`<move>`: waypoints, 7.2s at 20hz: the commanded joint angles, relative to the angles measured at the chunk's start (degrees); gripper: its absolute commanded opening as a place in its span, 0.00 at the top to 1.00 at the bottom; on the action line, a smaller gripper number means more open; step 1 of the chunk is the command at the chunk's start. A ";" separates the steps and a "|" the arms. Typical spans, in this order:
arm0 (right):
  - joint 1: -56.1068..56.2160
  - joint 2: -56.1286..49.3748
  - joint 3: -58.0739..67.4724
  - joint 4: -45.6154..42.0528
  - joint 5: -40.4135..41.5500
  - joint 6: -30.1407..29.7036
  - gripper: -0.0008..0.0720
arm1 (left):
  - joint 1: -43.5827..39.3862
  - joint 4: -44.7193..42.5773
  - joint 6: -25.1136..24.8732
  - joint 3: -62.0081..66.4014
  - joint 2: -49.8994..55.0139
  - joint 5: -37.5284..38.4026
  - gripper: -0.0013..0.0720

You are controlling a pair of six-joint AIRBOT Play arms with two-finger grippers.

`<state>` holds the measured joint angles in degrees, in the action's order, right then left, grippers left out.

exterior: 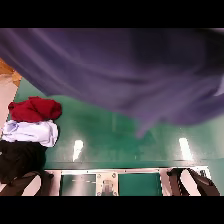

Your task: Fold the shirts.

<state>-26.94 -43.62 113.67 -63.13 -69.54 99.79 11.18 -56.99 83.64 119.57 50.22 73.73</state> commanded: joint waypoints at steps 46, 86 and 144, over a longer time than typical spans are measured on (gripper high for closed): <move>4.98 -64.65 -16.83 -6.40 0.66 -17.35 0.97 | -8.15 2.97 -16.65 -39.50 51.82 -20.74 0.95; -4.96 -5.40 -82.07 -14.12 -4.59 -0.79 0.58 | -20.79 -4.22 16.90 -88.37 3.21 -15.30 0.29; -2.32 -7.80 -68.59 0.02 0.35 -6.21 0.97 | -25.14 -10.91 5.81 -68.78 13.64 -15.74 0.95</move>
<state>-30.94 -48.99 40.66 -70.91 -75.33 95.24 -14.00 -66.85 91.66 43.57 58.57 58.89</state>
